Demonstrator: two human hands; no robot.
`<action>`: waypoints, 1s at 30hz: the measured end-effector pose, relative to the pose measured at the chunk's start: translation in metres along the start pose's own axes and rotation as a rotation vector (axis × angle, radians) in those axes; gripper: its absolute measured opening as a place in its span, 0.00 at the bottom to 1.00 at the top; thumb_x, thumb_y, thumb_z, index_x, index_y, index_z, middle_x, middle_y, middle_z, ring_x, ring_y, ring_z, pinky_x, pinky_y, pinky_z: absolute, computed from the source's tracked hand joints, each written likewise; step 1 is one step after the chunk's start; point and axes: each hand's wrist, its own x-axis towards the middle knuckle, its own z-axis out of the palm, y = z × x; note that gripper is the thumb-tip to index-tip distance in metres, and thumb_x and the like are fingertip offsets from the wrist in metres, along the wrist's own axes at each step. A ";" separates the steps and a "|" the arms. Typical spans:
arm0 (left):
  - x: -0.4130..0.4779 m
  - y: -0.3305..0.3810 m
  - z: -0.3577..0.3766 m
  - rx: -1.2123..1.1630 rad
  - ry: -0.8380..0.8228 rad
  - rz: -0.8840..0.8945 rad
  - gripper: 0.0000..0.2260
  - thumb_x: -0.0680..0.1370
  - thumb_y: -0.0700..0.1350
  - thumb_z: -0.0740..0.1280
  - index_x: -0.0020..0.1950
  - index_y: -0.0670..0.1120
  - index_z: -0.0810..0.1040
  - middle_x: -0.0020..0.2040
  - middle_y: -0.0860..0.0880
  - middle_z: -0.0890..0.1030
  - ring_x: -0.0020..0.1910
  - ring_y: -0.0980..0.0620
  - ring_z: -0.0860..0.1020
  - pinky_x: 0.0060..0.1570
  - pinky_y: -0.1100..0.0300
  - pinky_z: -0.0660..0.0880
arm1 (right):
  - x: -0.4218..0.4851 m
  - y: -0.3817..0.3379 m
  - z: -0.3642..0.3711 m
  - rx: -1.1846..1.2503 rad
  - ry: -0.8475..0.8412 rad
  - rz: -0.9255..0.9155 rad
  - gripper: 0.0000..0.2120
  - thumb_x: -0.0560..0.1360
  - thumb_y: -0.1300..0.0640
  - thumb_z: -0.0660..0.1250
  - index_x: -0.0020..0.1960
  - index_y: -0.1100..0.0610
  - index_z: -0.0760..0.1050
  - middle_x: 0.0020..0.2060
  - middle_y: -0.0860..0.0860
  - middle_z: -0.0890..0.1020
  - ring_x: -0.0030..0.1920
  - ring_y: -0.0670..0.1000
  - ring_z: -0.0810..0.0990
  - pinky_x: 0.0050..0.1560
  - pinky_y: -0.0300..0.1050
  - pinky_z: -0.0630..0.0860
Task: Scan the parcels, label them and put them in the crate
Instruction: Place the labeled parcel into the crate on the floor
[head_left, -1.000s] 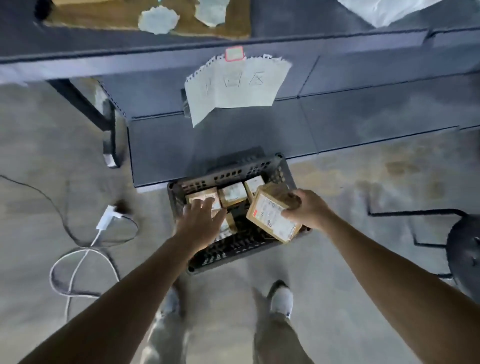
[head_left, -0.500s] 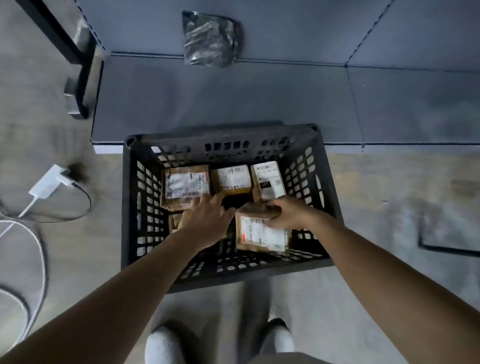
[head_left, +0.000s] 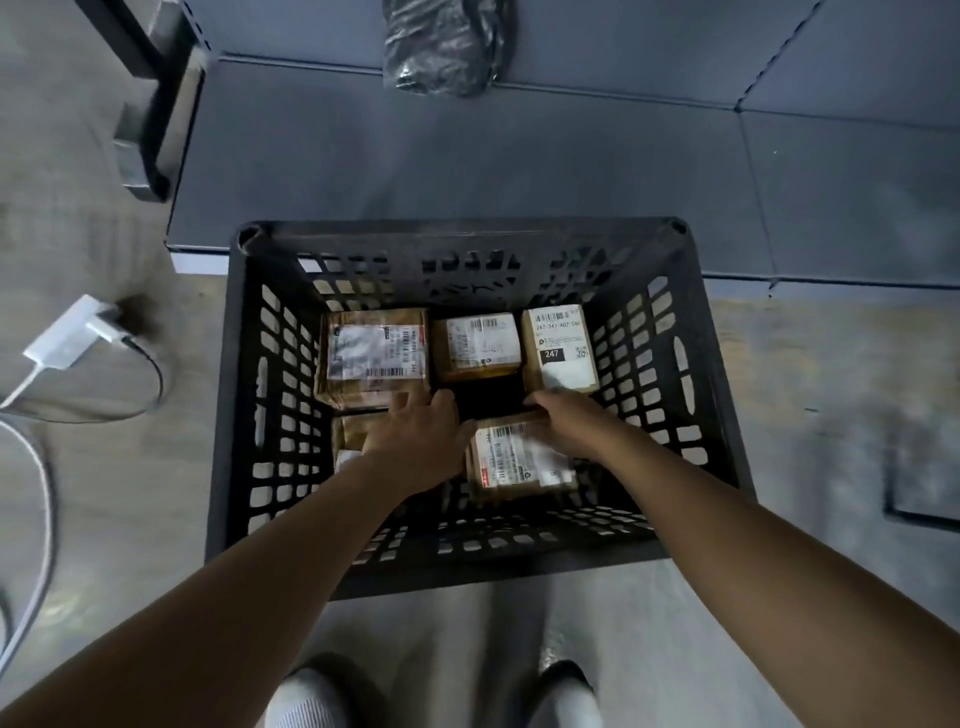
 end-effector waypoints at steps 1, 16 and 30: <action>-0.007 0.000 -0.007 0.032 0.016 0.025 0.23 0.81 0.58 0.57 0.71 0.47 0.66 0.70 0.43 0.66 0.69 0.40 0.63 0.61 0.44 0.67 | -0.009 -0.003 -0.003 -0.014 0.021 -0.007 0.23 0.80 0.48 0.65 0.72 0.54 0.68 0.68 0.55 0.73 0.61 0.55 0.76 0.54 0.45 0.73; -0.272 0.041 -0.334 0.132 0.191 -0.211 0.31 0.78 0.66 0.52 0.77 0.52 0.53 0.76 0.43 0.58 0.74 0.40 0.57 0.66 0.40 0.65 | -0.315 -0.213 -0.225 -0.019 0.347 -0.178 0.33 0.79 0.37 0.59 0.77 0.54 0.58 0.74 0.55 0.67 0.72 0.57 0.67 0.68 0.55 0.69; -0.556 -0.015 -0.527 0.007 0.706 -0.505 0.32 0.77 0.67 0.53 0.78 0.54 0.55 0.75 0.45 0.61 0.73 0.42 0.58 0.64 0.42 0.67 | -0.539 -0.479 -0.337 -0.117 0.535 -0.570 0.34 0.78 0.35 0.59 0.78 0.52 0.57 0.74 0.54 0.66 0.72 0.57 0.65 0.66 0.55 0.68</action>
